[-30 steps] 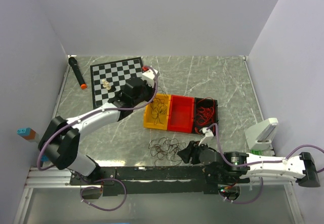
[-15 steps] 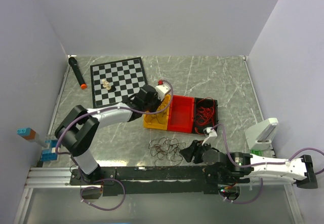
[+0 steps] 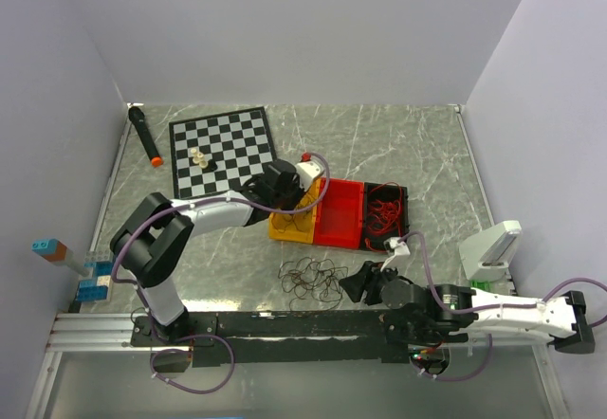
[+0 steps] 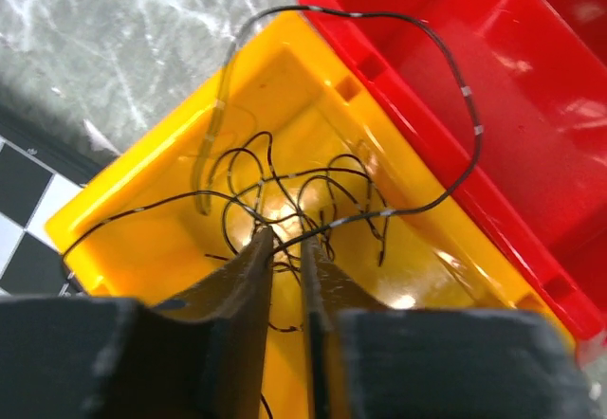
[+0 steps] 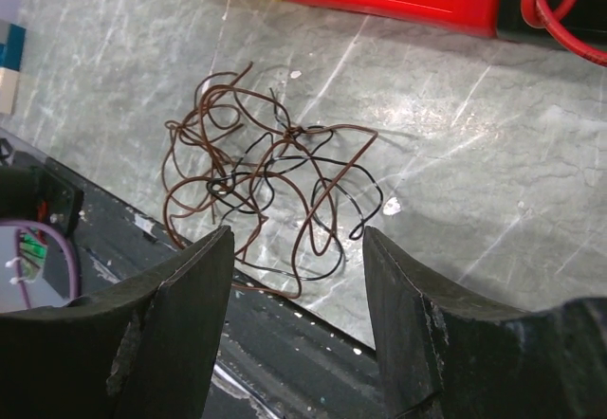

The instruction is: Untangle the cables

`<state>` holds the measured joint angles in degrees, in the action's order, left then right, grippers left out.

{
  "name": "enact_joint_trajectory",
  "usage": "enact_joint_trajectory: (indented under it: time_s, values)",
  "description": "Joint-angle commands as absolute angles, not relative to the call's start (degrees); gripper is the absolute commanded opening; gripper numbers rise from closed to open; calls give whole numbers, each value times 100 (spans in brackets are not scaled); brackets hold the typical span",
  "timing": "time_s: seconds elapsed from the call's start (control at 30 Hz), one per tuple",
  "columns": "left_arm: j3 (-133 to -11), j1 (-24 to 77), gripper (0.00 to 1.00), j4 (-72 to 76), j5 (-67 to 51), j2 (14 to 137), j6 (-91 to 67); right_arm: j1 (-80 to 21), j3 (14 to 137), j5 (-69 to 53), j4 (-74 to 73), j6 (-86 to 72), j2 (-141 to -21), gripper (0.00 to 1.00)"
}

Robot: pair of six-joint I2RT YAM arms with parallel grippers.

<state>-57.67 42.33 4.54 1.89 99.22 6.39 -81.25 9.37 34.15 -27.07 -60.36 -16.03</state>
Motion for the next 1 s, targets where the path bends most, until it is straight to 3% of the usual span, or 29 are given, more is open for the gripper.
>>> enact_joint_trajectory:
  time_s: [0.0, 0.17, 0.57, 0.97]
  values:
    - [-5854, 4271, 34, 273, -263, 9615, 843, -8191, 1283, 3560, -2646, -5968, -1819, 64]
    - [-5897, 4245, 99, 194, -720, 9212, 765, -8191, 1485, 3621, -2751, -5968, -2013, 64]
    - [-6249, 3841, 97, -764, -1572, 7824, 931, -8183, 1766, 3533, -2515, -5705, -2504, 66]
    - [-6091, 3850, 96, -1862, -2548, 6733, 1888, -8104, 2311, 3331, -1573, -5203, -4271, 67]
